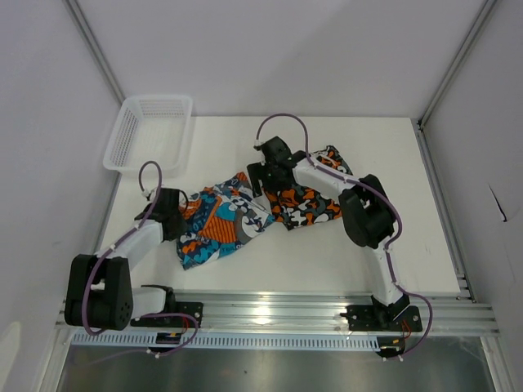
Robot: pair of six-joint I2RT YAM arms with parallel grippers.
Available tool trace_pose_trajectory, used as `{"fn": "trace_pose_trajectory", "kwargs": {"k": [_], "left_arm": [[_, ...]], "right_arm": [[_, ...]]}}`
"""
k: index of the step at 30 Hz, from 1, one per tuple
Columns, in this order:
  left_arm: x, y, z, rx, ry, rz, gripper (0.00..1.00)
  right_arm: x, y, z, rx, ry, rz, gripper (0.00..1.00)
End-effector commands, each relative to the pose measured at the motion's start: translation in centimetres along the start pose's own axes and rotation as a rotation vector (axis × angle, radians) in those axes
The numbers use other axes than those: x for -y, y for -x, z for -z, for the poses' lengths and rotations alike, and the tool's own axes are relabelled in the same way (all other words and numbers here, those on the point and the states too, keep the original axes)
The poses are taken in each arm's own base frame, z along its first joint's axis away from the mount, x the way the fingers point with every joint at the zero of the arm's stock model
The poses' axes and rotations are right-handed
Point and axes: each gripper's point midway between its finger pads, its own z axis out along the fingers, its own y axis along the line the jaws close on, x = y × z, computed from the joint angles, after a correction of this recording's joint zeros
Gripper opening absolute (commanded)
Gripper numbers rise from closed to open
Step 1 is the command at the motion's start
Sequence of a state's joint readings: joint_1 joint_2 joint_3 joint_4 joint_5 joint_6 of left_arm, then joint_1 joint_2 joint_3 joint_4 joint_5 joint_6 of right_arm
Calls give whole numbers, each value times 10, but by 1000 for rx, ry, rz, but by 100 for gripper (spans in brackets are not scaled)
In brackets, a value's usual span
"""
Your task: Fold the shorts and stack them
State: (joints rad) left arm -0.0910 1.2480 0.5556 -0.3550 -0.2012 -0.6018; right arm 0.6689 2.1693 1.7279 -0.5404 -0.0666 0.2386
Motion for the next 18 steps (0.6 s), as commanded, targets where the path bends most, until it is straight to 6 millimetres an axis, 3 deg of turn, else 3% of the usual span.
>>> {"fn": "trace_pose_trajectory", "kwargs": {"k": [1,5,7,12,18], "left_arm": [[-10,26,5,72,53,41,0],[-23,31,5,97,87,80,0],[-23,29,2,77,83,83,0],[-18,23,-7,36,66,73,0],[-16,23,-6,44,43,72,0]], "right_arm": [[-40,27,22,90,173,71,81],[-55,34,26,120,252,73,85],[-61,38,25,130,289,79,92],[-73,31,8,79,401,69,99],[-77,23,0,54,493,51,100]]}}
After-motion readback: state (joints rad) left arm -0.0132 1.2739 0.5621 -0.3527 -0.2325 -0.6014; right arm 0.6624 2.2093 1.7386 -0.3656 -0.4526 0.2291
